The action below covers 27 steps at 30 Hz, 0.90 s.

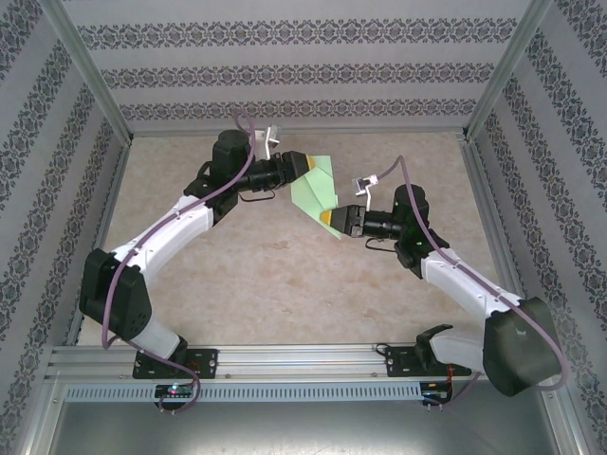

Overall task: Fold a paper plane with a square sheet of paper (fold left side to right side)
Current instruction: Turn over the paper at the center of the table.

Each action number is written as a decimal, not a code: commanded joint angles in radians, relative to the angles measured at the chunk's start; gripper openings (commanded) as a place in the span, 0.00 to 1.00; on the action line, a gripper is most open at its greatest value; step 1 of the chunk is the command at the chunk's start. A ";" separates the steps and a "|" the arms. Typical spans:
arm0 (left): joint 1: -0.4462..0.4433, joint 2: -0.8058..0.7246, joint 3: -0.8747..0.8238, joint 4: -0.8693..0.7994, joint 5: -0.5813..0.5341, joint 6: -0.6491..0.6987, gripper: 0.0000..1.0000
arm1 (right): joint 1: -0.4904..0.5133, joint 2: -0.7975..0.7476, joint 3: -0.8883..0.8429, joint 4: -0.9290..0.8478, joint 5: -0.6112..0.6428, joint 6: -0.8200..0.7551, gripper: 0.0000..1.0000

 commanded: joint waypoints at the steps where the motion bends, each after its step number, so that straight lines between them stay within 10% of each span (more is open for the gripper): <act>1: 0.011 -0.108 -0.011 -0.173 -0.121 0.150 0.58 | 0.017 -0.048 0.066 -0.294 0.087 -0.224 0.12; 6: 0.012 -0.275 -0.071 -0.365 -0.380 0.275 0.72 | 0.056 -0.062 0.180 -0.650 0.295 -0.476 0.10; 16: 0.012 -0.645 -0.294 -0.523 -0.763 0.286 0.78 | 0.344 0.106 0.479 -1.137 1.166 -0.801 0.09; 27: 0.011 -0.807 -0.369 -0.603 -0.900 0.266 0.81 | 0.527 0.545 0.709 -1.359 1.834 -0.860 0.10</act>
